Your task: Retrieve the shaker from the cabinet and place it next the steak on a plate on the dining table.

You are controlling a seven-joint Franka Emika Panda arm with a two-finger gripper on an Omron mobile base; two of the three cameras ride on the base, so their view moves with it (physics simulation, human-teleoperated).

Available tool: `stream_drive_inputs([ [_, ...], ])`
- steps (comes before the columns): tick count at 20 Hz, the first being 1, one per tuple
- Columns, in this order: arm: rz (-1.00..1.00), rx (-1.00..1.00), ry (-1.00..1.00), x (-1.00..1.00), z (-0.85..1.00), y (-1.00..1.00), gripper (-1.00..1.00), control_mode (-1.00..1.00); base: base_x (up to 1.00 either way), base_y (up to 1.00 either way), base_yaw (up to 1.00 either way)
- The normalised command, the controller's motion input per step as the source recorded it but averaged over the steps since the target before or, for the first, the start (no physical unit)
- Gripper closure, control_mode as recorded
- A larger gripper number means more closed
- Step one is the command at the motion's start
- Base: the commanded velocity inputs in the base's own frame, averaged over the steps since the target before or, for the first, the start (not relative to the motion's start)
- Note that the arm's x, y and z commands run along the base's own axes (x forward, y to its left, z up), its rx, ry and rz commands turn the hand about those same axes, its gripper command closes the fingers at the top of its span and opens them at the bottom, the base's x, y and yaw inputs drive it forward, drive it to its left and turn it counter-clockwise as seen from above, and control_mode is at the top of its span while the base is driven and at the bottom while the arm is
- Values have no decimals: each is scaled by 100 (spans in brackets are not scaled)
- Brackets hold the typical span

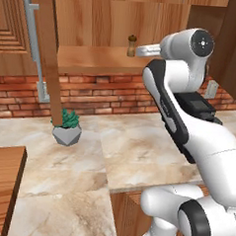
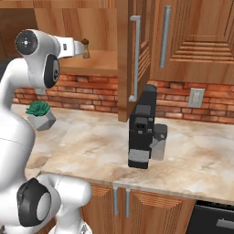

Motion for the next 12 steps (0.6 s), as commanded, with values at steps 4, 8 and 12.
stream_drive_inputs([
  [4,0,0,1,32,0,0,-100,-100,0,0,0],
  [8,0,0,0,37,0,0,-100,-100,0,0,0],
  [12,0,0,0,35,-5,0,-100,-100,0,0,0],
])
